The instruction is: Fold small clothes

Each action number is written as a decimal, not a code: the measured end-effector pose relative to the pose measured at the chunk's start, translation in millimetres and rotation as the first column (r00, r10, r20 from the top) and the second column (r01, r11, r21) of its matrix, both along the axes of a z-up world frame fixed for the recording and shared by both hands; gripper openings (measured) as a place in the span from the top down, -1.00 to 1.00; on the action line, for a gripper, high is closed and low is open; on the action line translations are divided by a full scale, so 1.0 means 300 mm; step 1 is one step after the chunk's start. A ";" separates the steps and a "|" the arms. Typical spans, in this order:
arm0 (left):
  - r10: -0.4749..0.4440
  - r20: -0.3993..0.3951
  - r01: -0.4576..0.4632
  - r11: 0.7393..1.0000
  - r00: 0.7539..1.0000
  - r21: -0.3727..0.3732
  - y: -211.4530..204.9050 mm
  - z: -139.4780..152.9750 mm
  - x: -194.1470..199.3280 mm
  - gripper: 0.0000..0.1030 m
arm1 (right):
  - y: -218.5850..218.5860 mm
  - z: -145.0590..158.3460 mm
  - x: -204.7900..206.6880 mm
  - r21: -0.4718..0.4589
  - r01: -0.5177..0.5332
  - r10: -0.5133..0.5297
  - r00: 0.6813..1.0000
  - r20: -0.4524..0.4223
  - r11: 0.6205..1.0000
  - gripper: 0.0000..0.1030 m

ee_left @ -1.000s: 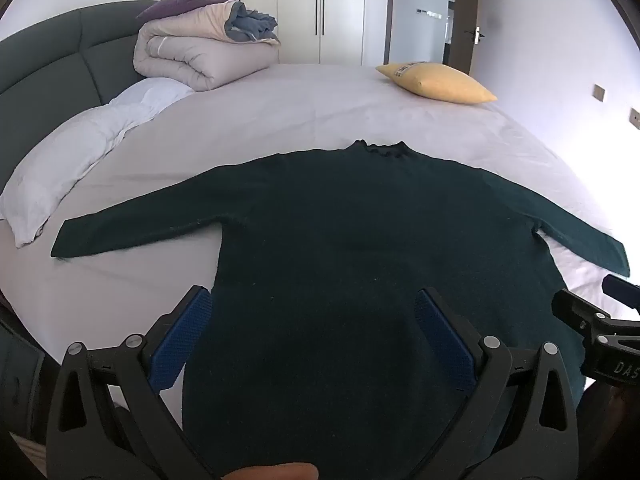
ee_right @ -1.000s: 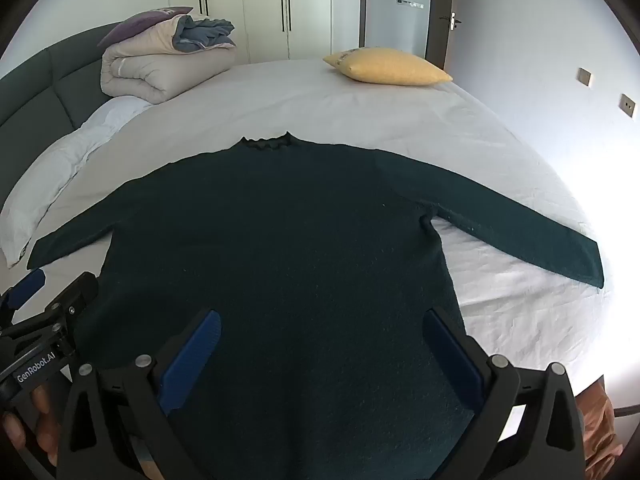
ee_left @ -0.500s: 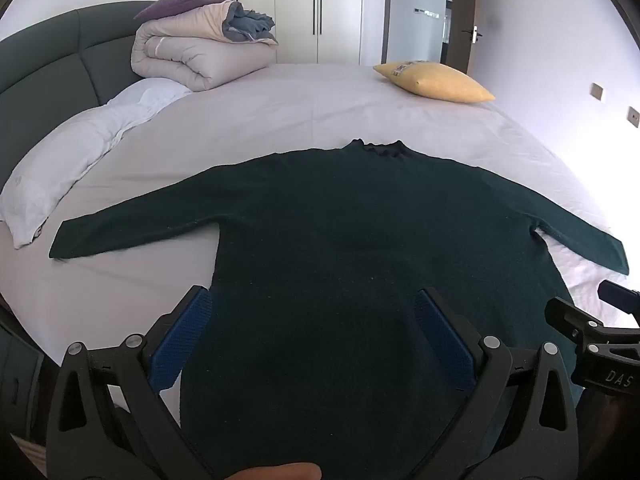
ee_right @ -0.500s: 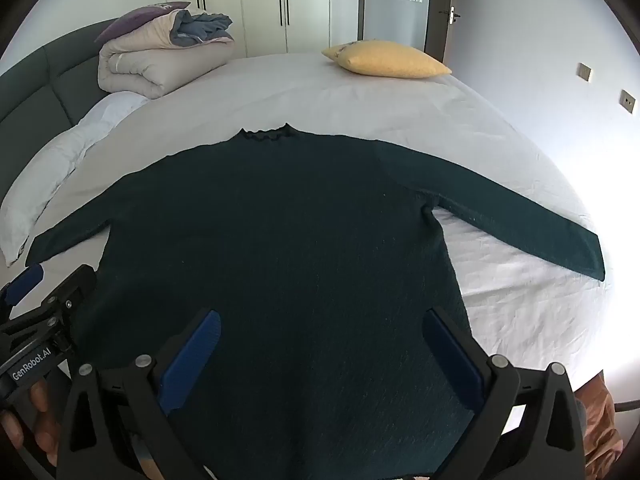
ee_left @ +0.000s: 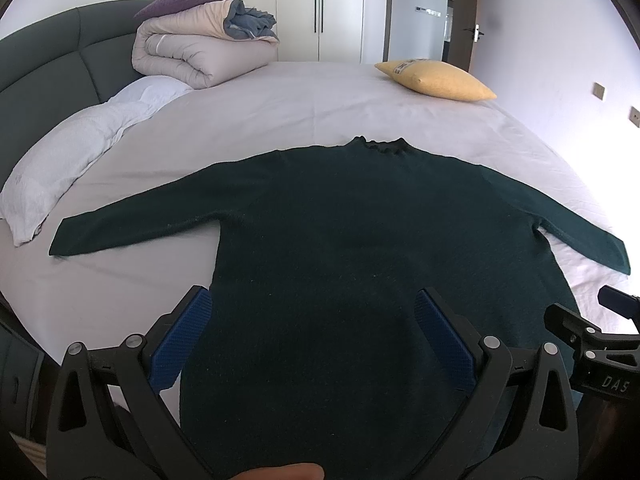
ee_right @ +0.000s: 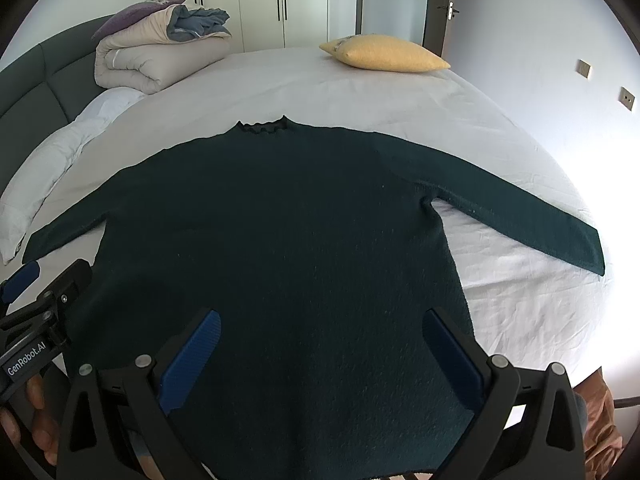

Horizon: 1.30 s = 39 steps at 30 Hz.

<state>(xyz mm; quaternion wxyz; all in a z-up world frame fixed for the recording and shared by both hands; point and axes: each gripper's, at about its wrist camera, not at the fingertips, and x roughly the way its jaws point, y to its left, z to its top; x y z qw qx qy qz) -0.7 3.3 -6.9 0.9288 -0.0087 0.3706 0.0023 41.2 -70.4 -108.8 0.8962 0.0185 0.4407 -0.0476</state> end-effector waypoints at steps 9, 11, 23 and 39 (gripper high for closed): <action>-0.003 -0.003 0.003 1.000 1.000 -0.001 -0.003 -0.010 0.002 -1.00 | 0.002 -0.011 -0.016 0.003 0.002 -0.002 1.000 -0.006 1.000 -1.00; -0.003 -0.003 0.003 1.000 1.000 -0.001 -0.003 -0.010 0.002 -1.00 | 0.001 -0.012 -0.020 0.006 -0.001 0.001 1.000 -0.007 1.000 -1.00; -0.003 -0.005 0.003 1.000 1.000 0.000 -0.006 -0.014 0.004 -1.00 | -0.002 -0.013 -0.034 0.007 0.001 -0.001 1.000 -0.013 1.000 -1.00; -0.002 -0.008 0.002 1.000 1.000 -0.001 -0.004 -0.017 0.000 -1.00 | -0.008 -0.017 -0.047 0.007 -0.001 0.001 1.000 -0.022 1.000 -1.00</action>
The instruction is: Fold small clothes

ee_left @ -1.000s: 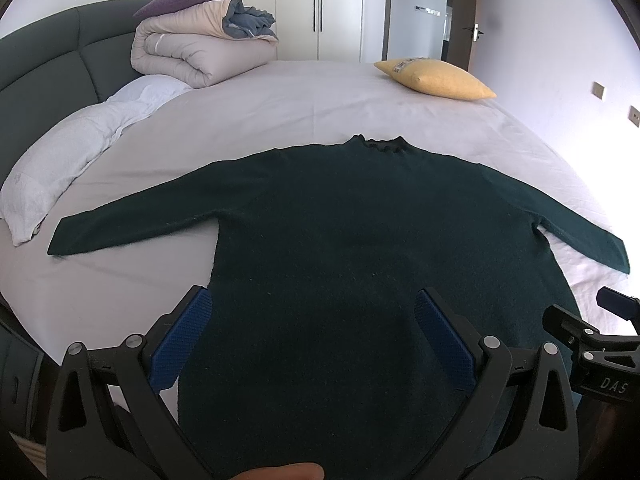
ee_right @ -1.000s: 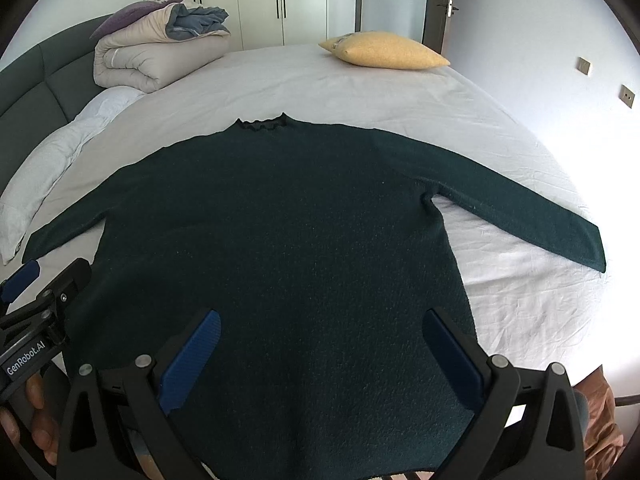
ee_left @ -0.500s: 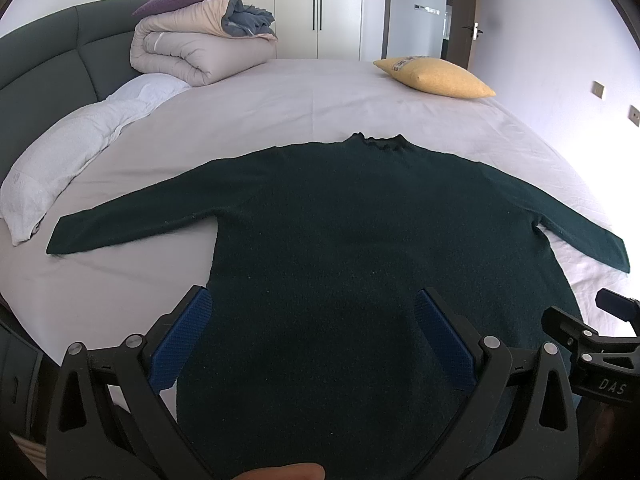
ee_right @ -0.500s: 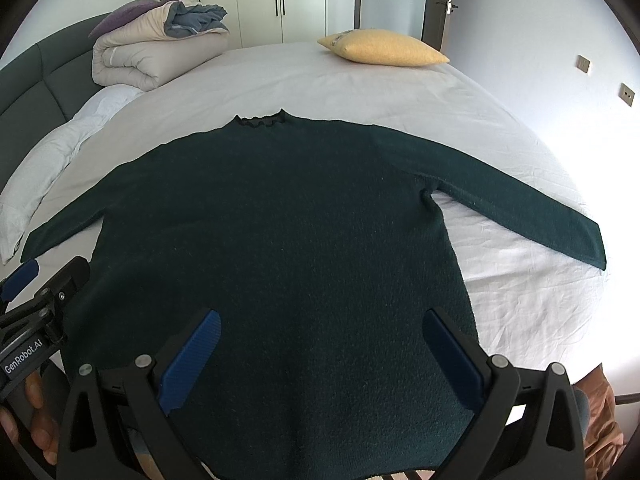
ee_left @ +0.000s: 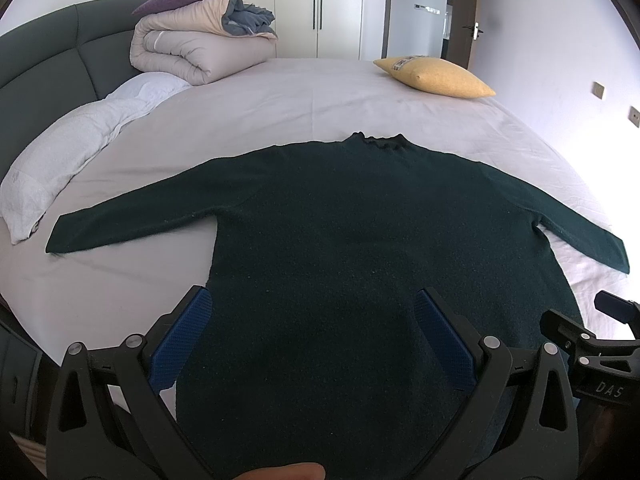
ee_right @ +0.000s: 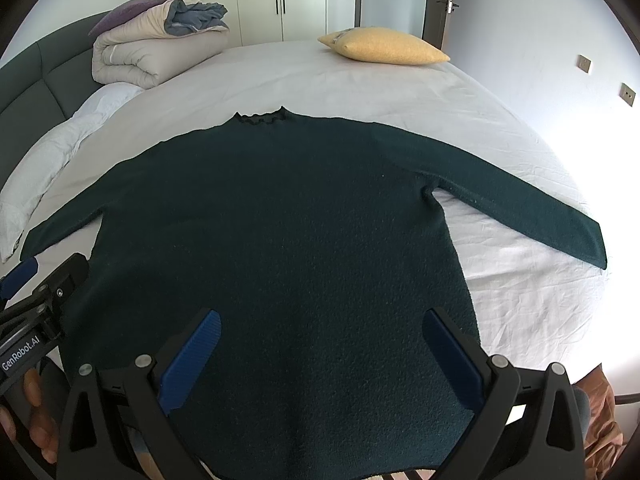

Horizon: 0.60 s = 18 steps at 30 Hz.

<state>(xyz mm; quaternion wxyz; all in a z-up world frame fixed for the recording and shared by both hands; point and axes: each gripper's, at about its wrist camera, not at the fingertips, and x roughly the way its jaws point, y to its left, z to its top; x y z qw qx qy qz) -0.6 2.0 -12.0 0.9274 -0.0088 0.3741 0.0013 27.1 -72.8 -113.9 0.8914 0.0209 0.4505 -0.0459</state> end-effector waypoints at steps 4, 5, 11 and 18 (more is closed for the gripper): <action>-0.001 -0.002 0.001 1.000 1.000 -0.001 -0.005 -0.012 -0.005 -1.00 | -0.002 -0.002 -0.006 -0.001 0.000 0.000 1.000 -0.002 1.000 -1.00; -0.001 -0.002 0.001 1.000 1.000 -0.001 -0.006 -0.016 -0.007 -1.00 | -0.003 -0.003 -0.013 -0.002 -0.001 0.001 1.000 -0.003 1.000 -1.00; -0.001 -0.003 0.001 1.000 1.000 -0.001 -0.007 -0.023 -0.007 -1.00 | -0.002 0.000 -0.009 -0.004 0.000 0.000 1.000 -0.003 1.000 -1.00; 0.000 -0.006 0.000 1.000 1.000 -0.001 -0.007 -0.032 -0.012 -1.00 | -0.002 0.001 -0.009 -0.005 0.001 -0.001 1.000 -0.004 1.000 -1.00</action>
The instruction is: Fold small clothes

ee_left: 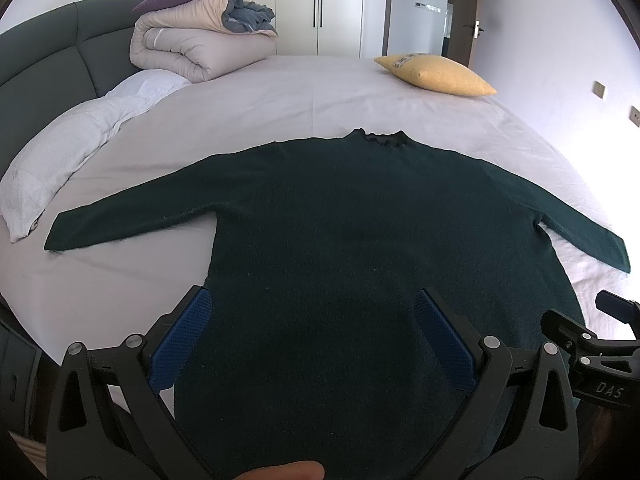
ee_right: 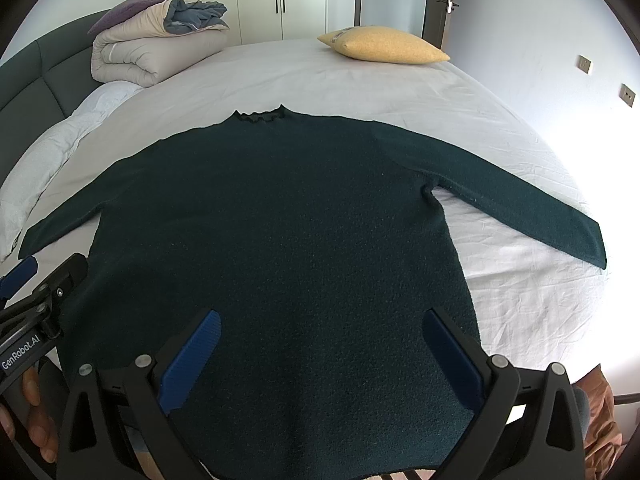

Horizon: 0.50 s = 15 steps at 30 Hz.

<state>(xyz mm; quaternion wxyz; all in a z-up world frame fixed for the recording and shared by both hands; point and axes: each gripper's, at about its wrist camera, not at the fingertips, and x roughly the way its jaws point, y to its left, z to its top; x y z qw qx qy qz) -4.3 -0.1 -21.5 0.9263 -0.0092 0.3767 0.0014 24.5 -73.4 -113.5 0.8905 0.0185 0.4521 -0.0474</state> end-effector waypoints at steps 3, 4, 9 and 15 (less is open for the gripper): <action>0.001 -0.003 -0.001 1.000 1.000 0.000 0.001 -0.009 0.001 -1.00 | 0.000 0.001 0.003 0.001 -0.001 0.001 1.000 -0.002 1.000 -1.00; 0.001 -0.003 -0.001 1.000 1.000 0.000 0.000 -0.013 -0.001 -1.00 | -0.001 0.000 -0.001 0.001 0.000 0.000 1.000 -0.001 1.000 -1.00; 0.000 -0.008 0.000 1.000 1.000 0.001 -0.001 -0.025 -0.004 -1.00 | -0.005 -0.002 -0.011 0.001 0.000 0.000 1.000 -0.002 1.000 -1.00; 0.003 -0.013 -0.003 1.000 1.000 0.006 0.000 -0.026 0.006 -1.00 | -0.013 -0.002 -0.016 0.005 -0.001 0.001 1.000 -0.006 1.000 -1.00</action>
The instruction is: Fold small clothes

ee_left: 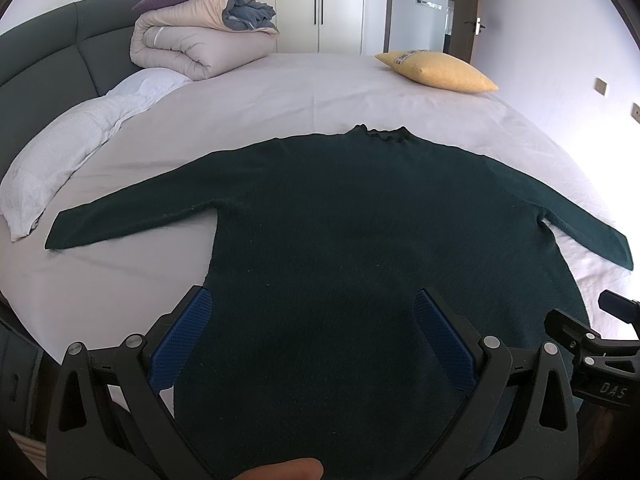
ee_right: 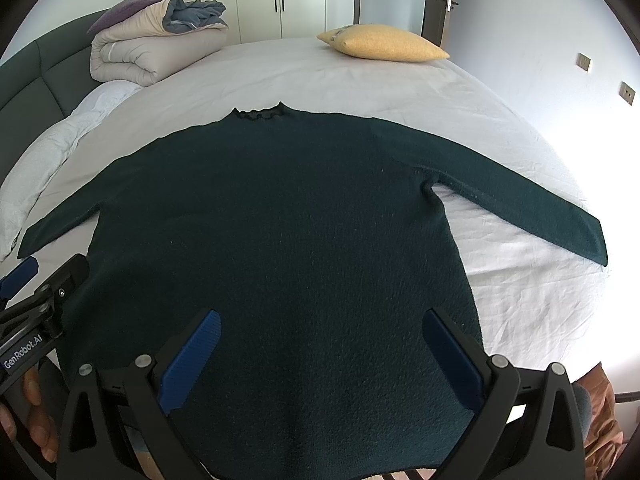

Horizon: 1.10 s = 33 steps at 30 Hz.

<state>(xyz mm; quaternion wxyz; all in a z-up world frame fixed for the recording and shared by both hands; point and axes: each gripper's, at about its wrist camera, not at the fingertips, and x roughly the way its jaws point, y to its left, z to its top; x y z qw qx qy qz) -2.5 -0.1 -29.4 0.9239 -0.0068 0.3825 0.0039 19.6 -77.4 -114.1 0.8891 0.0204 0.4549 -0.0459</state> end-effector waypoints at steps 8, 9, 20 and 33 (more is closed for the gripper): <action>-0.041 0.048 0.039 0.998 0.998 0.044 -0.033 -0.012 -0.010 -1.00 | -0.028 -0.005 0.021 0.036 -0.013 0.013 1.000 -0.014 0.999 -1.00; -0.055 0.040 0.053 0.997 0.998 0.057 -0.042 -0.018 -0.010 -1.00 | -0.048 -0.005 0.024 0.063 -0.021 0.022 1.000 -0.011 0.998 -1.00; -0.174 -0.038 0.164 0.967 0.984 -0.197 -0.004 -0.097 0.067 -1.00 | -0.447 -0.009 0.020 0.299 0.190 -0.207 0.978 0.026 0.935 -1.00; 0.144 -0.031 -0.139 0.851 0.989 -0.507 0.500 -0.120 0.195 -1.00 | -0.571 -0.061 0.056 0.393 0.157 -0.196 0.979 0.060 0.906 -0.92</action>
